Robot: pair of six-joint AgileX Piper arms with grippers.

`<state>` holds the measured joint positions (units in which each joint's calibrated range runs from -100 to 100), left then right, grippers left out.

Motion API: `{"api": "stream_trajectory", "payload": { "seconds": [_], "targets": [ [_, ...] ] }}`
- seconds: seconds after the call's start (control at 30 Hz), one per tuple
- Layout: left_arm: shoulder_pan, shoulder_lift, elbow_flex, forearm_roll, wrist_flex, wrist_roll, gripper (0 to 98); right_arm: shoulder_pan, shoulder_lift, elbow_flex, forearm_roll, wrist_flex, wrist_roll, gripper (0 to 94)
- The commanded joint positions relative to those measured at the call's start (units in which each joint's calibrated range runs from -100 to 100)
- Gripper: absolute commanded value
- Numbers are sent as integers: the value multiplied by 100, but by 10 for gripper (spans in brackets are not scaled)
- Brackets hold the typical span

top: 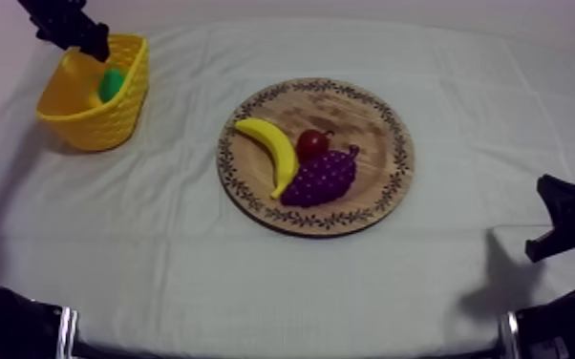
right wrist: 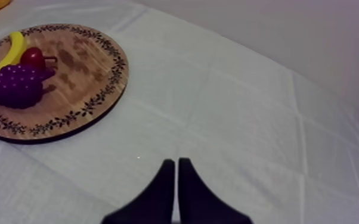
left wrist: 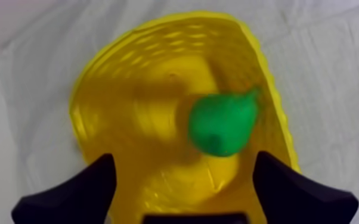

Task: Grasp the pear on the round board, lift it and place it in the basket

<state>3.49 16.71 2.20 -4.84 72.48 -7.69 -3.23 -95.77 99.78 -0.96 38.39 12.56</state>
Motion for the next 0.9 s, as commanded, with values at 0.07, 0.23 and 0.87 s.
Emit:
{"api": "stream_trajectory", "payload": {
  "seconds": [0.07, 0.23, 0.87],
  "targets": [
    [-39, -647, 303, 78, -151, 33, 854, 1, 2, 0, 1, 0, 2, 3],
    [-69, -1761, 887, 140, -453, 211, 804, 1, 2, 0, 1, 0, 2, 3],
    [-256, -6438, 3646, 315, -1634, 635, 174, 1, 2, 0, 1, 0, 2, 3]
  ]
}}
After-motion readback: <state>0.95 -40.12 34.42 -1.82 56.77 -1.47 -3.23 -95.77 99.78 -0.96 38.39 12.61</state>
